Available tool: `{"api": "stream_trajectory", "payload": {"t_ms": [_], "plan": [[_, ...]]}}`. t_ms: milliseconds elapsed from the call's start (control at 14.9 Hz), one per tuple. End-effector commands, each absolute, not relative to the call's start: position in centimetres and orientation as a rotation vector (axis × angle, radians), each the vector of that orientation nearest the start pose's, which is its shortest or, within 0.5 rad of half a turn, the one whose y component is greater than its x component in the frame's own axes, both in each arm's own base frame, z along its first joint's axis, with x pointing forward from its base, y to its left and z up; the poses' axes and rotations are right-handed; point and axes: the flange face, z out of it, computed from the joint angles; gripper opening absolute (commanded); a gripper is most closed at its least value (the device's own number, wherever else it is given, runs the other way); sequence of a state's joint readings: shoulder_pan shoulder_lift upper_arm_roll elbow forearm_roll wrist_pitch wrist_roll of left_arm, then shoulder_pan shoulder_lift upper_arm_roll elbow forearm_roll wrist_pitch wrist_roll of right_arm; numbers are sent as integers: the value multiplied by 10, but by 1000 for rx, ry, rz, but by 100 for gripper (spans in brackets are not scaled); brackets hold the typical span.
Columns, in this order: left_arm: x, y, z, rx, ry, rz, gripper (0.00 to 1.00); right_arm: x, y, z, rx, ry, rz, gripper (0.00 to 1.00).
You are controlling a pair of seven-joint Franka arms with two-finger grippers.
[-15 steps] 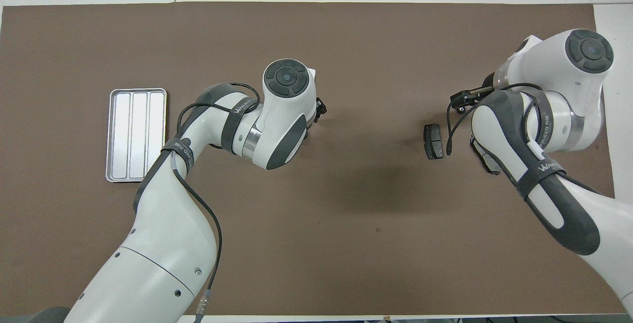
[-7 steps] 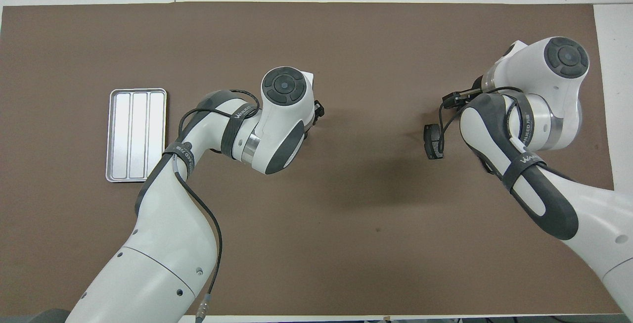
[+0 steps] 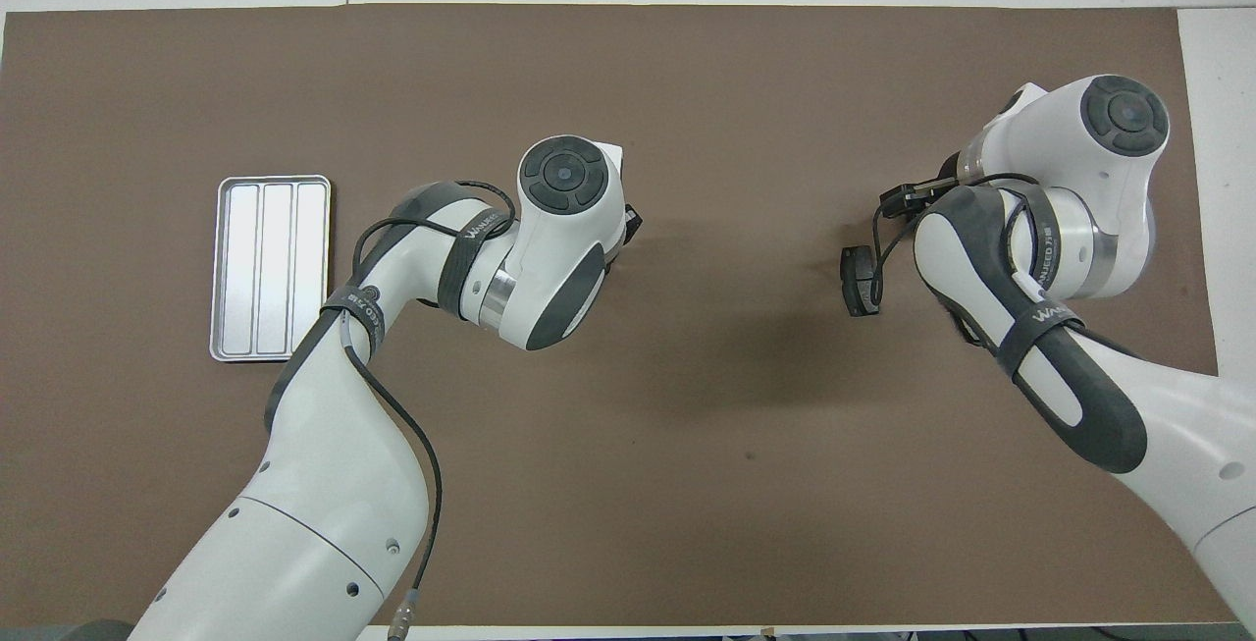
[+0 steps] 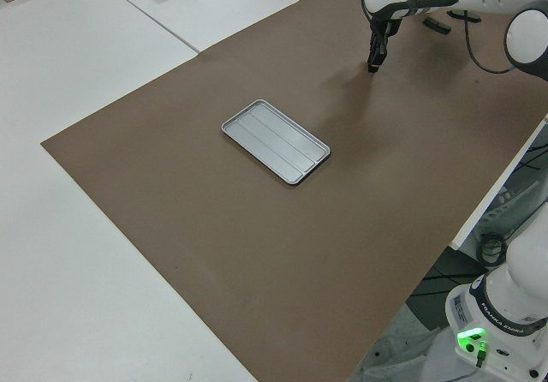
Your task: Pick bearing gear from pile to tray
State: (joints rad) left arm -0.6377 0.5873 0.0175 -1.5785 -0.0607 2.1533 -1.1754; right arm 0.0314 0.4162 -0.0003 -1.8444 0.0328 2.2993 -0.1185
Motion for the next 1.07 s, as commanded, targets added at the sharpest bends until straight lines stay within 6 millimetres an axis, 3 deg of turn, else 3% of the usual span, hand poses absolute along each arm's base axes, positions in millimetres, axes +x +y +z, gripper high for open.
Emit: {"api": "stream_trajectory", "payload": {"t_ms": [0, 134, 268, 402, 469, 603, 670, 872, 1006], "plan": [[553, -402, 297, -3002, -946, 74, 0, 640, 19, 294, -3106, -201, -81, 88], [559, -391, 318, -3011, -973, 56, 0, 637, 19, 289, -3107, -200, -88, 88], [566, -366, 342, -2989, -986, 81, 0, 637, 21, 288, -3107, -198, -83, 87], [571, -336, 360, -2987, -956, 105, 0, 634, 22, 283, -3106, -200, -69, 74], [569, -312, 369, -2997, -927, 113, 0, 633, 22, 282, -3106, -202, -64, 64], [547, -252, 390, -3035, -828, 123, 0, 633, 24, 282, -3106, -202, -64, 10], [542, -213, 401, -3060, -756, 130, 0, 633, 24, 282, -3107, -200, -64, 0], [549, -126, 415, -3116, -561, 146, 0, 635, 27, 286, -3106, -198, -73, 0], [555, -79, 410, -3149, -416, 146, 0, 640, 30, 313, -3105, -203, -80, 0]]}}
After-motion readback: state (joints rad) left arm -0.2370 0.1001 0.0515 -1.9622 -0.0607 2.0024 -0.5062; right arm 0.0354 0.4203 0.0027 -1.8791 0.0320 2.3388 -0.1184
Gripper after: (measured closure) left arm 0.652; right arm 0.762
